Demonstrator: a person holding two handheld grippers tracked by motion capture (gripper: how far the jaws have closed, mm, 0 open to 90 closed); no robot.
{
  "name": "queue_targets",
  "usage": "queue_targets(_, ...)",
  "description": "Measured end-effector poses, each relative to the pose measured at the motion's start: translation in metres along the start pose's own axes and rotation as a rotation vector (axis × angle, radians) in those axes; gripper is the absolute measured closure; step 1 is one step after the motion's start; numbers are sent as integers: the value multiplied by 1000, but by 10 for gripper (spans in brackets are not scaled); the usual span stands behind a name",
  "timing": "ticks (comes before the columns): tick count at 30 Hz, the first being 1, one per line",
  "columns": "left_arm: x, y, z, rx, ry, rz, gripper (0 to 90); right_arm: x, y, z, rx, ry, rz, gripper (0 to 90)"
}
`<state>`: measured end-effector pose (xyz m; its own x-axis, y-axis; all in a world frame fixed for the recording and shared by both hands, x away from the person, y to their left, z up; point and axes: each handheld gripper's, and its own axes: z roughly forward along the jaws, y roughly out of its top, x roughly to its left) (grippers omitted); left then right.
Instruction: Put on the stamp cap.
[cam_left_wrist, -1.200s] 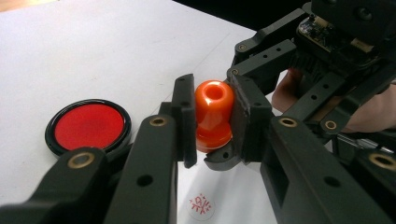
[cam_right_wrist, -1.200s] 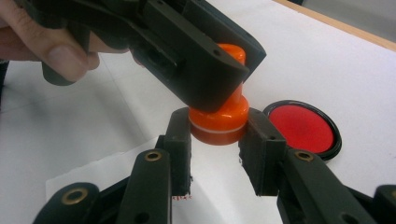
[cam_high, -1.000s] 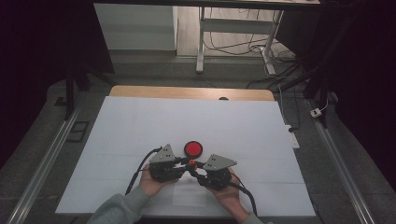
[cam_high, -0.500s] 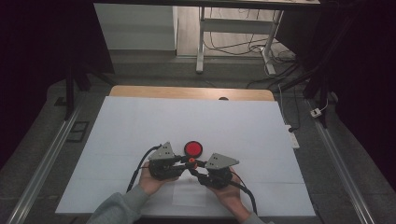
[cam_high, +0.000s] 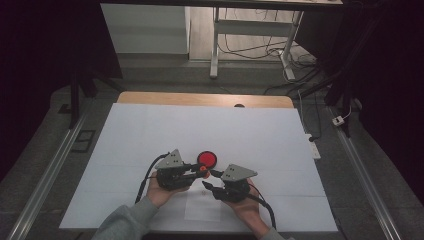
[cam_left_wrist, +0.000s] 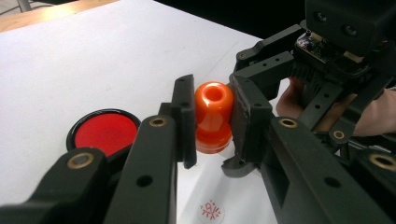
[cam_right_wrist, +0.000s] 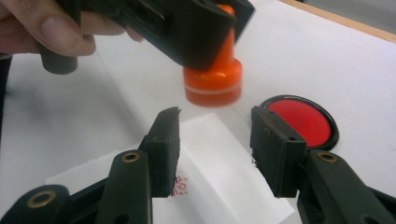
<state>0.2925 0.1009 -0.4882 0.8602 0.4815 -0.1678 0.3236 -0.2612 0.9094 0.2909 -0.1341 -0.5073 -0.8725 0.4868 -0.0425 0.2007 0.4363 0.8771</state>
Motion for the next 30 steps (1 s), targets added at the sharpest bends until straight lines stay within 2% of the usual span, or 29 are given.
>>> queue_targets(9, 6, 0, -5, 6, 23, -6, 723, -15, -8, -19, -5, -58, 28, 510)
queue_targets(16, 12, -1, -7, 17, 43, -14, 723, -32, -18, -47, -23, -116, 65, 510)
queue_targets(24, 16, -1, -11, 32, 60, -16, 723, -51, -33, -84, -36, -202, 78, 510)
queue_targets(30, 19, -1, -13, 48, 72, -25, 723, -61, -47, -109, -12, -252, 63, 507)
